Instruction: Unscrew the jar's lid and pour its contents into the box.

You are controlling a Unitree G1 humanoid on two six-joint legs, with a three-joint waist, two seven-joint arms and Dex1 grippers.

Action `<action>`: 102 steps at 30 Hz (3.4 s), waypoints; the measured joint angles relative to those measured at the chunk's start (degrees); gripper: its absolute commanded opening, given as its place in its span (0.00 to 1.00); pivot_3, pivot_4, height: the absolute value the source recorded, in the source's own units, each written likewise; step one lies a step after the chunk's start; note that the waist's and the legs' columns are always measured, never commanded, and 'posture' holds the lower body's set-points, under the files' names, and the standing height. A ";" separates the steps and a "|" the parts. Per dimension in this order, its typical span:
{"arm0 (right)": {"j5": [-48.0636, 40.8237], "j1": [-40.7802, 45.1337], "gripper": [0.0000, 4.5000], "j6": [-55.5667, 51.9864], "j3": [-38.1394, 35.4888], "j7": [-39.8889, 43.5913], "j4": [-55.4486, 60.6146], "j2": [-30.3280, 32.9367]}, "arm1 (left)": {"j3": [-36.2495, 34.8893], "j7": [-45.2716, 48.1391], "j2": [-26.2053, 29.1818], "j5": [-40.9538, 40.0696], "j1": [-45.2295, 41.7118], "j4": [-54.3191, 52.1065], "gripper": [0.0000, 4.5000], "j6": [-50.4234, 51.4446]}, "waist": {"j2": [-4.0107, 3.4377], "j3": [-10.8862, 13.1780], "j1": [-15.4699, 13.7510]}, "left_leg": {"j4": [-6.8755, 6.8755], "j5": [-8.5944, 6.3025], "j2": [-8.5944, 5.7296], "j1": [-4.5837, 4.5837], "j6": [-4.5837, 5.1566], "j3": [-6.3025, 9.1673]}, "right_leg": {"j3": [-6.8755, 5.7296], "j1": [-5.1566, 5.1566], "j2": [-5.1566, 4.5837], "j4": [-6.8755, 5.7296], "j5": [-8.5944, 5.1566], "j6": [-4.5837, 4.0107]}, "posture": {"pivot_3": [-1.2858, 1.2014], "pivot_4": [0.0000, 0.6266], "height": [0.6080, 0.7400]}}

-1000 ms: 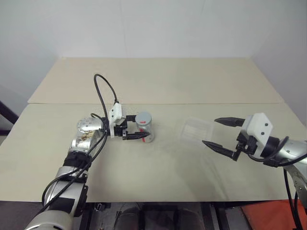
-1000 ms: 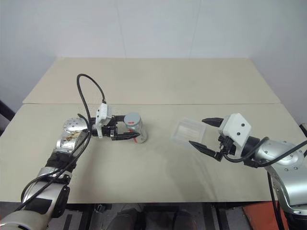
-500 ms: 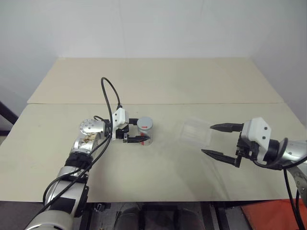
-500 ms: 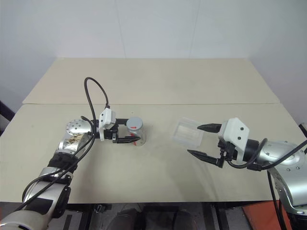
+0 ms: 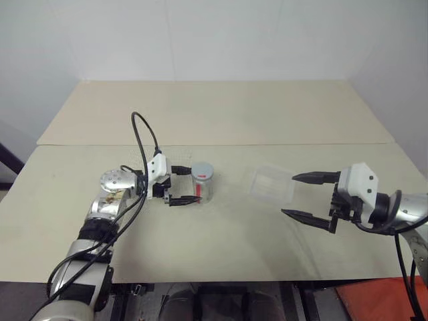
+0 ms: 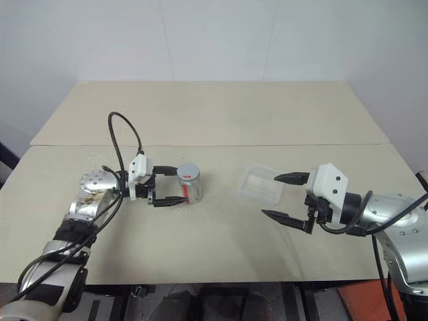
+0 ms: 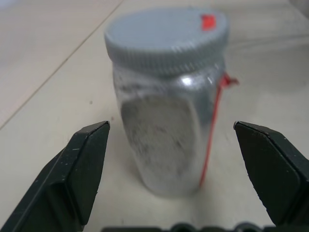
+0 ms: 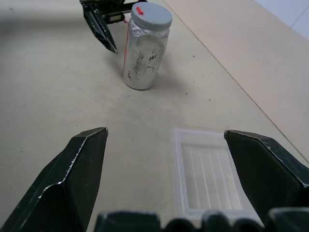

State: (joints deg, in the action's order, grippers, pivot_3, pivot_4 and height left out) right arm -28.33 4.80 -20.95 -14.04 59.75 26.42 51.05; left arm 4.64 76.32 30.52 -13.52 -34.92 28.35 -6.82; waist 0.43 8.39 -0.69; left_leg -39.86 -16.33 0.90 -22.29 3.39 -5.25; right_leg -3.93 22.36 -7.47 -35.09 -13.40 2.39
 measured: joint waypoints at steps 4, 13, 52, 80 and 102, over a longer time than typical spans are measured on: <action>0.64 -0.05 1.00 0.83 0.25 -0.47 -0.07 -0.37 | -2.08 -3.04 4.16 -0.70 6.18 -11.54 1.00 5.43 | 0.00 0.00 0.18 | 0.03 0.00 0.06 0.00 0.00 0.00 | 0.03 0.01 0.00 0.00 0.00 0.00 | 0.52 0.24 1.00; 2.24 -1.22 1.00 1.79 0.32 -1.46 -0.79 -1.71 | -5.62 -20.03 6.46 0.04 19.27 -40.43 1.00 22.54 | 0.00 0.00 -0.74 | -0.01 -0.01 0.04 0.06 -0.01 0.06 | 0.05 -0.08 -0.06 0.08 0.01 0.01 | 0.52 0.24 1.00; 2.24 -3.23 1.00 1.68 -0.24 -2.97 1.52 -1.04 | 4.87 -61.35 -13.27 1.52 23.41 -66.38 1.00 58.05 | 0.00 0.01 -0.20 | 0.02 0.01 0.02 0.15 -0.02 0.01 | 0.23 -0.09 -0.03 0.12 0.00 -0.02 | 0.52 0.24 1.00; 2.14 -3.36 1.00 1.68 -2.50 -2.35 1.53 0.43 | 6.94 -68.13 -24.75 9.41 28.53 -51.45 1.00 34.34 | 0.01 0.01 -0.58 | 0.00 -0.15 0.02 0.15 0.24 0.00 | 0.22 -0.09 -0.07 0.14 0.00 -0.03 | 0.52 0.24 1.00; -0.06 -4.29 1.00 0.40 -3.24 -2.56 3.46 0.77 | 8.07 -69.02 -27.74 14.20 26.66 -44.85 0.45 25.65 | 0.01 0.01 -0.88 | -0.01 -0.16 0.02 0.14 0.27 0.00 | 0.19 -0.08 -0.08 0.14 0.00 -0.03 | 0.52 0.24 1.00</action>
State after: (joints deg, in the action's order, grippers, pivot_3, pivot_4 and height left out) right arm -28.39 0.51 -20.55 -17.28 57.19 29.88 51.81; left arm 12.72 7.31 2.78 0.67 -8.26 -16.50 18.84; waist 0.44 8.40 -1.57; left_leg -39.86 -16.49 0.92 -22.15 3.66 -5.25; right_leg -3.73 22.28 -7.56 -34.94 -13.40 2.37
